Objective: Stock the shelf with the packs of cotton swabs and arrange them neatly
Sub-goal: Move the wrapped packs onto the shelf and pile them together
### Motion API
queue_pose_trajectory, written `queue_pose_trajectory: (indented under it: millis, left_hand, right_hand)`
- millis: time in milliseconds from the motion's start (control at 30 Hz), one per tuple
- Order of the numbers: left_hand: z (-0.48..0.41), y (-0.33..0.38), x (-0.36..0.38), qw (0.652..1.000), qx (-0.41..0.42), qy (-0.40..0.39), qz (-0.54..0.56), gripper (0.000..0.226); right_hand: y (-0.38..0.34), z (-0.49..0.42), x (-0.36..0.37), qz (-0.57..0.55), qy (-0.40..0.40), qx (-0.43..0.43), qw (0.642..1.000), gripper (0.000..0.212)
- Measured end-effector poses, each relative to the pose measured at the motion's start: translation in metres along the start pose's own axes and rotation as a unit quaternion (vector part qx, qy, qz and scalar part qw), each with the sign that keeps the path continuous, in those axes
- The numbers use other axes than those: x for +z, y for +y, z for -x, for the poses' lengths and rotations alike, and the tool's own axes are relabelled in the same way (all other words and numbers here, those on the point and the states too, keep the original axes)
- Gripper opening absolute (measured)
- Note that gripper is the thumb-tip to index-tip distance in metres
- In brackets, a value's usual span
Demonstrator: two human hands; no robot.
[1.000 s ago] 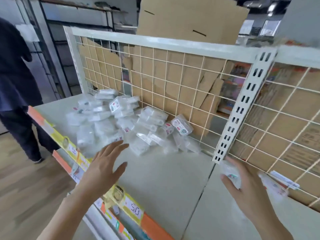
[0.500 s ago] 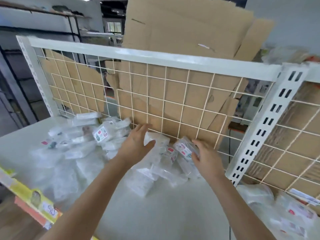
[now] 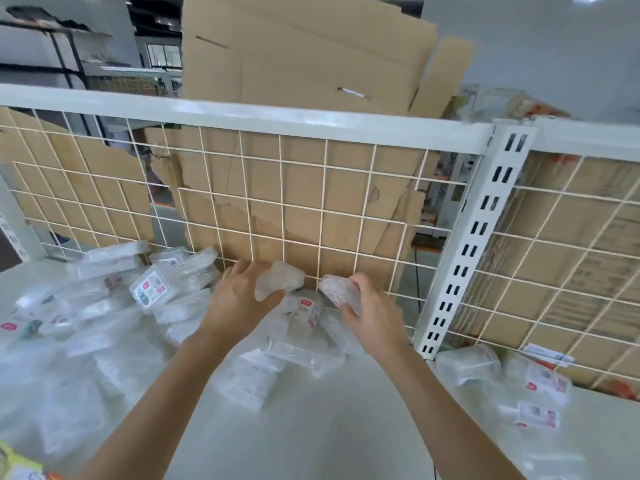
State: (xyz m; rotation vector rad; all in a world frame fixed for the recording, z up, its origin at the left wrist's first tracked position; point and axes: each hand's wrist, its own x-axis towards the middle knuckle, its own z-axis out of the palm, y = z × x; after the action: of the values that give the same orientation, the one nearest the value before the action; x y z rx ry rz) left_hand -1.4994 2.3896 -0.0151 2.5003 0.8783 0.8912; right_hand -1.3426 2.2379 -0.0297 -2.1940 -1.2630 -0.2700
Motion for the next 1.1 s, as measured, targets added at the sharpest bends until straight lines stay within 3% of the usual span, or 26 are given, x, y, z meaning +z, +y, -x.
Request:
queue_pose_trajectory:
  millis: [200, 367, 533, 667, 800, 1100]
  left_hand:
    - [0.022, 0.024, -0.009, 0.996, 0.059, 0.031, 0.055, 0.042]
    - [0.047, 0.060, -0.007, 0.983, 0.119, -0.030, 0.136, 0.047]
    - [0.077, 0.101, 0.021, 0.969, 0.146, -0.082, 0.180, 0.046]
    - [0.092, 0.141, 0.045, 0.957, 0.164, -0.109, 0.212, 0.042]
    - [0.111, 0.193, 0.076, 0.942, 0.193, -0.126, 0.246, 0.047]
    - [0.157, 0.307, 0.146, 0.892, 0.238, -0.173, 0.342, 0.056]
  right_hand:
    - [0.023, 0.048, -0.049, -0.115, 0.032, -0.017, 0.993, 0.033]
    - [0.057, 0.099, -0.096, -0.152, 0.076, 0.034, 0.985, 0.035]
    - [0.109, 0.164, -0.145, -0.106, 0.106, 0.128, 0.980, 0.027]
    - [0.151, 0.221, -0.188, -0.060, 0.149, 0.168, 0.973, 0.051]
    - [0.189, 0.277, -0.232, -0.034, 0.167, 0.197, 0.966, 0.036]
    - [0.252, 0.387, -0.309, 0.021, 0.214, 0.302, 0.929, 0.036]
